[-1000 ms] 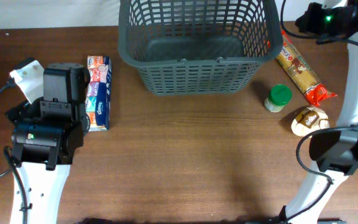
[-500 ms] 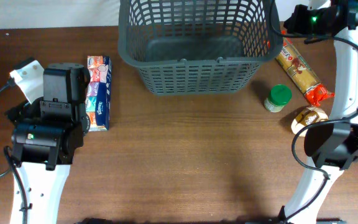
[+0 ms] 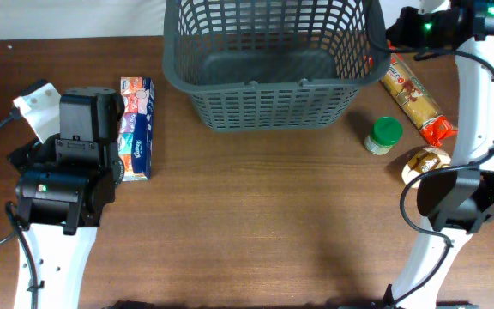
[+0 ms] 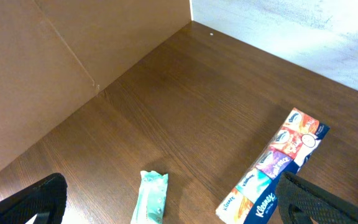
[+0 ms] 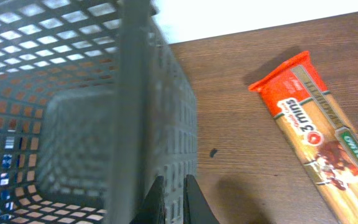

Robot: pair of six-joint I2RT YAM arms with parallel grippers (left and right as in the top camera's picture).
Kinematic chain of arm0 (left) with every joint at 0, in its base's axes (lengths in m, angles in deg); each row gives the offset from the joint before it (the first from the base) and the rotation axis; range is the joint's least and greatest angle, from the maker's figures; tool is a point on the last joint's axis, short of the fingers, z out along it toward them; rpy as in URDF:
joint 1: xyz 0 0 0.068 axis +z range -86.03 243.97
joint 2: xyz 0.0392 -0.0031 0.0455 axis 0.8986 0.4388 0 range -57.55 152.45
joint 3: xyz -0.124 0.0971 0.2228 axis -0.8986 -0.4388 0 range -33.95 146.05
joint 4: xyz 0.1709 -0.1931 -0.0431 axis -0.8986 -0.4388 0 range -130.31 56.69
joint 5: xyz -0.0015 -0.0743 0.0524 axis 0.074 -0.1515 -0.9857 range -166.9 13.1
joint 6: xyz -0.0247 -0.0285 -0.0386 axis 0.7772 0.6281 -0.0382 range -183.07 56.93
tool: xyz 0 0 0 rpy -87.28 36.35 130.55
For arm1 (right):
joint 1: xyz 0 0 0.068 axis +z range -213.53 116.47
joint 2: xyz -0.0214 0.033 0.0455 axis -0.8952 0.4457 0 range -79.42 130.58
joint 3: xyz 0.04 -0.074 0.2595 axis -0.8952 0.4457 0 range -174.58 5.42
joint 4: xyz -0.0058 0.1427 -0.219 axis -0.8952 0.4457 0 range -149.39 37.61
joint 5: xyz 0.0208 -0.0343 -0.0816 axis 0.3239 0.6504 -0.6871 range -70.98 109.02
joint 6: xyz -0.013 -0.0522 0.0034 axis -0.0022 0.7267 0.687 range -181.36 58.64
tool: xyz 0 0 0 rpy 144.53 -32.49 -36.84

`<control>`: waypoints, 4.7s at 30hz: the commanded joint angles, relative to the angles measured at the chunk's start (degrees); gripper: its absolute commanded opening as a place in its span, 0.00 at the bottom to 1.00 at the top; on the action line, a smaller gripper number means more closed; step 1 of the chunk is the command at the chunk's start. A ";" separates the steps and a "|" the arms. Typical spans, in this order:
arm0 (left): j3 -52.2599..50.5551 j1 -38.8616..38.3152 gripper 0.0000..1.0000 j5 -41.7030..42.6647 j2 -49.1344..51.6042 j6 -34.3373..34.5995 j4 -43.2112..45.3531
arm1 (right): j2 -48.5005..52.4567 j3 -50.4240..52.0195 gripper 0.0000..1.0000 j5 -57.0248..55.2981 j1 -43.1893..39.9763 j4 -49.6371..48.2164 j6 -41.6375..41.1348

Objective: Pack container

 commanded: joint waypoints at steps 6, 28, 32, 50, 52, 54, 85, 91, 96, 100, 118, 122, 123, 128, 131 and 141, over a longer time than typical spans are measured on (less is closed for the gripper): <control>0.59 0.28 1.00 -0.96 0.04 -0.94 -0.11 | 0.63 0.28 0.04 -0.28 2.93 0.15 1.01; 0.59 0.28 1.00 -0.96 0.04 -0.94 -0.11 | 0.63 0.28 0.04 -0.37 5.27 0.42 1.05; 0.59 0.28 1.00 -0.96 0.04 -0.94 -0.11 | 0.63 0.28 0.06 -1.95 5.27 0.52 1.01; 0.59 0.28 1.00 -0.96 0.04 -0.94 -0.11 | 0.07 -4.59 0.99 -6.08 0.15 1.79 -1.16; 0.59 0.28 0.99 -0.96 0.04 -0.94 -0.11 | -0.20 -6.69 0.99 -6.10 -1.25 2.89 -1.16; 0.59 0.28 1.00 -0.96 0.04 -0.94 -0.11 | -0.37 -8.81 0.99 -6.12 -2.51 4.26 -1.16; 0.59 0.28 1.00 -0.81 0.04 -0.94 -0.11 | -0.76 -1.66 0.99 -18.91 -3.89 28.39 -1.11; 0.59 0.28 1.00 -0.81 0.04 -0.94 -0.11 | -0.76 5.01 0.98 -18.16 -3.91 26.62 -0.87; 0.59 0.28 1.00 -0.81 0.04 -0.94 -0.11 | -0.72 10.32 0.99 -16.09 -3.82 23.37 0.81; 0.59 0.28 1.00 -0.81 0.04 -0.94 -0.11 | -0.66 15.08 0.99 -16.22 -2.73 19.58 2.34; 0.59 0.28 1.00 -0.81 0.04 -0.94 -0.11 | -0.55 26.23 0.99 -21.59 -0.24 12.37 5.68; 0.59 0.28 1.00 -0.81 0.04 -0.94 -0.11 | -0.44 26.23 0.99 -21.55 -0.24 11.08 6.93; 0.59 0.28 1.00 -0.81 0.04 -0.94 -0.11 | -0.42 26.23 0.99 -21.53 -0.24 10.71 7.43; 0.59 0.28 1.00 -0.81 0.04 -0.94 -0.11 | 0.33 26.27 0.99 -21.31 -0.20 9.90 8.07; 0.59 0.28 1.00 -0.81 0.04 -0.94 -0.11 | 1.38 26.38 0.99 -21.33 0.09 9.84 8.09; 0.59 0.28 1.00 -0.81 0.04 -0.94 -0.11 | 3.39 26.71 0.99 -21.35 1.57 9.20 8.07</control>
